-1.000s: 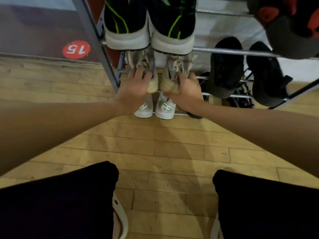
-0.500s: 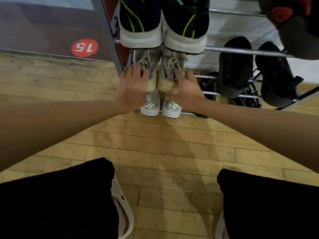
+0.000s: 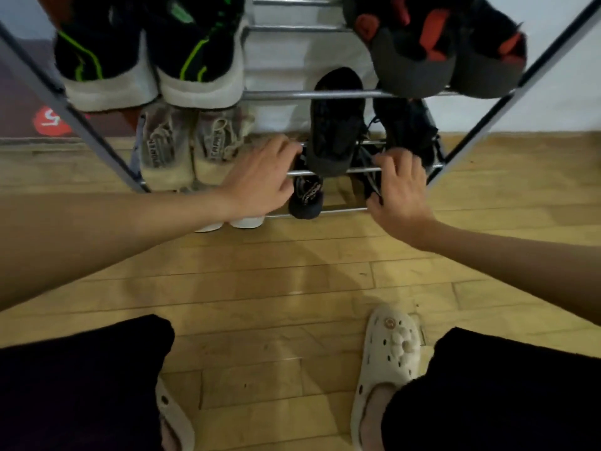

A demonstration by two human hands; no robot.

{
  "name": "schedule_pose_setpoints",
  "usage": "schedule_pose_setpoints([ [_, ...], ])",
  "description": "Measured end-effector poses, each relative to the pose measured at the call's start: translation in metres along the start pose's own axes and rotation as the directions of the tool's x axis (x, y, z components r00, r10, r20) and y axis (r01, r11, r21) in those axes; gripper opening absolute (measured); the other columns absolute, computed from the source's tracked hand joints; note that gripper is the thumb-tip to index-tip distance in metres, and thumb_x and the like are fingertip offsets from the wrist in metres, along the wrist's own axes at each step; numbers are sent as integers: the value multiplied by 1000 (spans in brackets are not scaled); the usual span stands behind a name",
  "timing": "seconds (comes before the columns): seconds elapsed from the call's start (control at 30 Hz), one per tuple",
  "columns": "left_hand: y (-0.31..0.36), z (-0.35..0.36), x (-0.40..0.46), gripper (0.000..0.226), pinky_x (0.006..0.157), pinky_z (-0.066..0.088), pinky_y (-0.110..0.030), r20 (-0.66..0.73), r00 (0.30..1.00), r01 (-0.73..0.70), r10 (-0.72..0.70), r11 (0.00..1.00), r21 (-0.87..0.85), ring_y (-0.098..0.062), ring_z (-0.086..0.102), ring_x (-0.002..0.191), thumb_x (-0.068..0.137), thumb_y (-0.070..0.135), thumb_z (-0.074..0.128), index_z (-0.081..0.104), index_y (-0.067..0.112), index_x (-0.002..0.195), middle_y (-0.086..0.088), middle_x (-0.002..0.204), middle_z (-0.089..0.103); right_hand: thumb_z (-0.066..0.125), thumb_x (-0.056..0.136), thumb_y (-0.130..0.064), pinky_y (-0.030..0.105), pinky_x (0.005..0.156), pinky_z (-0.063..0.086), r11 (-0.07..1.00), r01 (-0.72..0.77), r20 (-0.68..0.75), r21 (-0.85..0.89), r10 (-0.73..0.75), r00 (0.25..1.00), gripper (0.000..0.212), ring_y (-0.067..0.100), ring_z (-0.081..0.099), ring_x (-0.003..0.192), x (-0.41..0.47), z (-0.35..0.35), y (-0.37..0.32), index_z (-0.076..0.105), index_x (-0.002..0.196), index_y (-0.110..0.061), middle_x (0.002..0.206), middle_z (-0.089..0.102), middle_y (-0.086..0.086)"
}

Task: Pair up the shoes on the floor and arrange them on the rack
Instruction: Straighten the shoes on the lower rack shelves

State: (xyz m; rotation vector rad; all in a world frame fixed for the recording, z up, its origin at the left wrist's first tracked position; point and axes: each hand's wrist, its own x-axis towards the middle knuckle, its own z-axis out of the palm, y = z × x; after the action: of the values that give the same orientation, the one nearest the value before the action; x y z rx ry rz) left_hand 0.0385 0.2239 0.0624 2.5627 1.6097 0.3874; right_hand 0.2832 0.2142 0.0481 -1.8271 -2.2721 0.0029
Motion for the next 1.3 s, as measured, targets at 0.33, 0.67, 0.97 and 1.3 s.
schedule_pose_setpoints([
  [0.33, 44, 47, 79, 69, 101, 44, -42, 136, 933, 358, -334, 900, -247, -33, 48, 127, 86, 39, 67, 36, 18, 144, -15, 138, 50, 55, 94, -18, 53, 110, 32, 982, -153, 156, 114, 134, 979, 60, 50, 34, 129, 27, -4, 78, 27, 148, -21, 148, 18, 25],
  [0.67, 110, 79, 103, 38, 75, 41, -35, -102, 930, 316, -354, 909, -271, -35, 52, 100, 88, 40, 62, 45, 16, 112, -14, 109, 57, 58, 90, -10, 50, 100, 39, 990, -123, 25, 71, 121, 992, 41, 45, 47, 116, 36, 0, 108, 42, 127, -7, 137, 38, 22],
  [0.97, 112, 74, 88, 53, 89, 45, -37, -83, 954, 271, -288, 947, -171, -33, 51, 110, 84, 37, 66, 44, 12, 126, -17, 120, 52, 51, 78, -4, 43, 79, 44, 983, 90, -177, -161, -118, 977, 38, 38, 49, 94, 16, 8, 89, 50, 116, 0, 108, 51, 23],
  [1.3, 68, 146, 10, 42, 94, 46, -44, 45, 970, 244, -241, 966, -85, -34, 51, 108, 83, 12, 63, 52, 2, 122, -20, 121, 48, 56, 89, -17, 42, 98, 42, 999, -13, 359, -31, 23, 933, 53, 37, 37, 126, -11, 90, 84, 34, 136, -6, 136, 36, 19],
])
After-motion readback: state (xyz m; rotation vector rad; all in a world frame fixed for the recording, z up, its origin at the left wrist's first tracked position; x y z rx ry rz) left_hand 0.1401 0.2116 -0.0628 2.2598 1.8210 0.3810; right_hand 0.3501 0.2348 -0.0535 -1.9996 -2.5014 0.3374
